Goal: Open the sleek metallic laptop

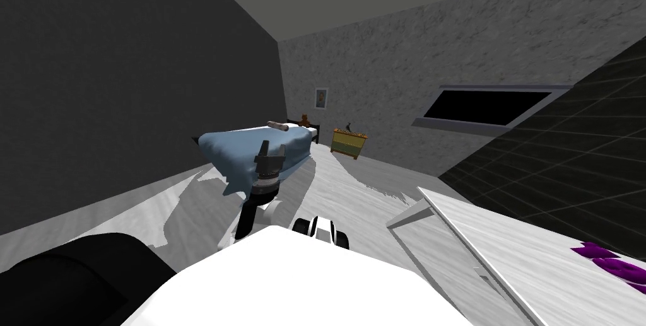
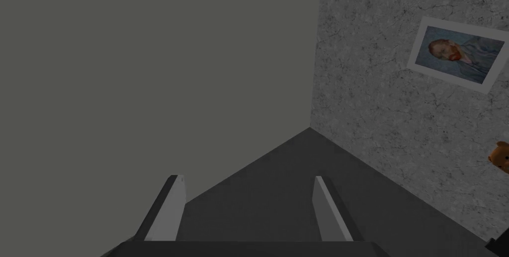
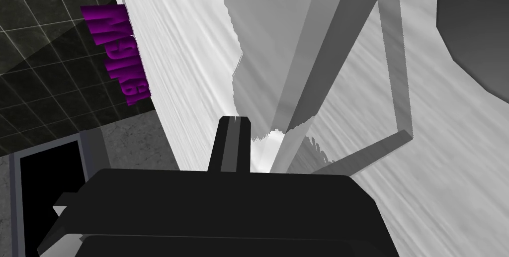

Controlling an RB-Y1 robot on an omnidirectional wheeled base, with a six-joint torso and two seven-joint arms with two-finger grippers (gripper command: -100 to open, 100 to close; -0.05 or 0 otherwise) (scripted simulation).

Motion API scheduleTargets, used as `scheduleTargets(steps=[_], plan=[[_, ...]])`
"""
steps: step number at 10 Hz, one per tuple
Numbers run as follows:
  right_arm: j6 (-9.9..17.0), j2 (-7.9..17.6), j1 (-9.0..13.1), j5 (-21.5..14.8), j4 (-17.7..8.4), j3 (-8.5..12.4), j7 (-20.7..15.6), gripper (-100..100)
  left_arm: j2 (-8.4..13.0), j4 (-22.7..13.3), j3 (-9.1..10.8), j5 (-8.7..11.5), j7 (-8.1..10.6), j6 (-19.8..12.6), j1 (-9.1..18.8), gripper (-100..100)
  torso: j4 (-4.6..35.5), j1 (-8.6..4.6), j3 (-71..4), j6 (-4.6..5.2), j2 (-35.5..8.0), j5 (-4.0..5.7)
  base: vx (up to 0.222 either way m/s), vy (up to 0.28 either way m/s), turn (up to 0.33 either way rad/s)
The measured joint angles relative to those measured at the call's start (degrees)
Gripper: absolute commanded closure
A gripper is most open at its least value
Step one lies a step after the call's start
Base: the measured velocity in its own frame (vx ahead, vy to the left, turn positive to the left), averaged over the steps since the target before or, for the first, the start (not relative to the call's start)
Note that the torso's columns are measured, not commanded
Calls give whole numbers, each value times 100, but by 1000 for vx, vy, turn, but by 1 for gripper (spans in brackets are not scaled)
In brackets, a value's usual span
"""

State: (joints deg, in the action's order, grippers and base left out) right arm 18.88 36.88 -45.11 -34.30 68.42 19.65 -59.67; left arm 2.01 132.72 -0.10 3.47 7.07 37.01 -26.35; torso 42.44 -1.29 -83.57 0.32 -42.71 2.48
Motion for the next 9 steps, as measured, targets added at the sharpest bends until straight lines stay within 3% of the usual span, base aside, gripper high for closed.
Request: scheduleTargets(steps=[1,2,5,9], plan=[[-53,-6,135,-86,-186,-10,7,-100,0,0,0,0,0,0,0,0,-2,-21,2,0,8,16,49,65,-31],[-201,92,89,-103,-259,115,32,-100,-1,0,0,0,0,0,-1,0,-9,-32,-30,1,20,-67,61,67,-43],[-206,403,-319,222,41,260,0,-100,0,0,0,0,0,0,-1,0,-14,39,-63,-9,31,-143,65,37,-47],[-377,847,-856,663,235,475,-15,-100,0,0,0,0,0,0,-1,0,-10,105,-69,-15,26,-179,56,62,-59]])
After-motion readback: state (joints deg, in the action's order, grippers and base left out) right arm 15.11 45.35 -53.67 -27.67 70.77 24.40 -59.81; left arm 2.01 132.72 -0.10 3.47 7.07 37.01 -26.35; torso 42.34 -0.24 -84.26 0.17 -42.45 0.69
